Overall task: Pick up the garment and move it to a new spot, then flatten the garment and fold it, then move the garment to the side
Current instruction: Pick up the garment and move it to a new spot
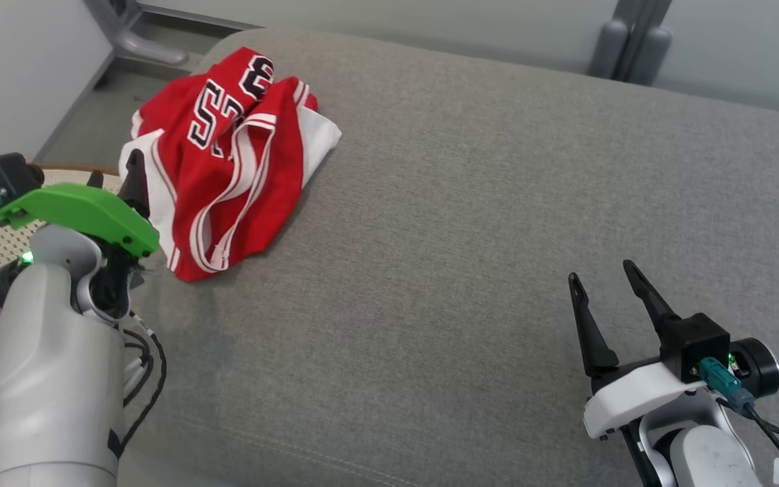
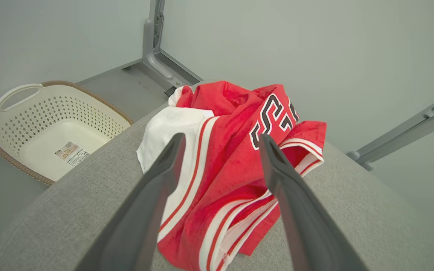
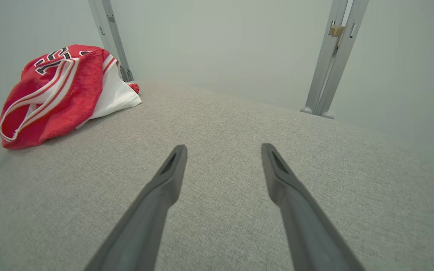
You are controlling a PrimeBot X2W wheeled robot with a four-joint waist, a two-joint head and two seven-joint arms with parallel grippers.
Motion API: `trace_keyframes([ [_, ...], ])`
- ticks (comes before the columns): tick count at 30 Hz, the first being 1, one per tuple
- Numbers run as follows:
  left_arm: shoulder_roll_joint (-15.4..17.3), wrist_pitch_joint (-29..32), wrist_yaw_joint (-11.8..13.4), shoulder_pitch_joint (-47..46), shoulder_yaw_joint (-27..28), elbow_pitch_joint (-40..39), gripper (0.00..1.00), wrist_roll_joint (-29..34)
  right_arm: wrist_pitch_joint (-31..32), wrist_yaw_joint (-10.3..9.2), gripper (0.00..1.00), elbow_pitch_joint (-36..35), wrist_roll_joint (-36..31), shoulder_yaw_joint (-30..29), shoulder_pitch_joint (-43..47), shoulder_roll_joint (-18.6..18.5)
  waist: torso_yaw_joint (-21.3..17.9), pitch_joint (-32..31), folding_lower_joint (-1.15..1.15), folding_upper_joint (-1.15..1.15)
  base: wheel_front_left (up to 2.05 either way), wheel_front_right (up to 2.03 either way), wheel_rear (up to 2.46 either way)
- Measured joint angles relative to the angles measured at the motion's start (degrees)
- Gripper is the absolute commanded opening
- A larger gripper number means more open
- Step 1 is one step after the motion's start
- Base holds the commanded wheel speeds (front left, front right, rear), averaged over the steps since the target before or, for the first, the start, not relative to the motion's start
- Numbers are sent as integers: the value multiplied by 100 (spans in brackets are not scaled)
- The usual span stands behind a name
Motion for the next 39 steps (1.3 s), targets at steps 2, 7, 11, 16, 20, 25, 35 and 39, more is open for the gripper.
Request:
trace_keyframes([
  [2, 47, 122, -8, -202, 49, 241, 100, -74, 66, 0, 100, -97, -21, 57, -2, -2, -140, 115, 0, 0, 0, 0, 0],
  [7, 172, 308, 34, -549, 143, 709, 100, -205, 165, 0, 100, -280, -53, 154, -13, -2, -528, 383, 0, 0, 0, 0, 0],
  [11, 314, 234, 89, -662, 147, 998, 100, -186, 227, 0, 100, -355, -77, 257, -4, -5, -815, 553, 0, 0, 0, 0, 0],
  [16, 543, 156, 325, -737, 51, 1348, 100, -27, 254, 0, 100, -443, -100, 286, -2, -5, -1125, 703, 0, 0, 0, 0, 0],
  [20, 746, 158, 522, -723, -141, 1626, 24, 242, 283, 0, 100, -448, -91, 307, 29, -5, -1328, 755, 0, 0, 0, 0, 0],
  [25, 767, 156, 515, -668, -186, 1747, 0, 242, 274, 0, 100, -416, -3, 289, 81, -5, -1425, 663, 0, 0, 0, 0, 0],
  [35, 1247, -183, 286, -1052, -423, 1251, 0, 486, 2, 0, 100, -45, 403, 421, 68, -5, -1360, 142, 0, 0, 0, 0, 0],
  [39, 1411, -170, 237, -1378, -569, 934, 0, 602, -179, 0, 100, 196, 583, 468, 68, -7, -1368, -126, 0, 0, 0, 0, 0],
])
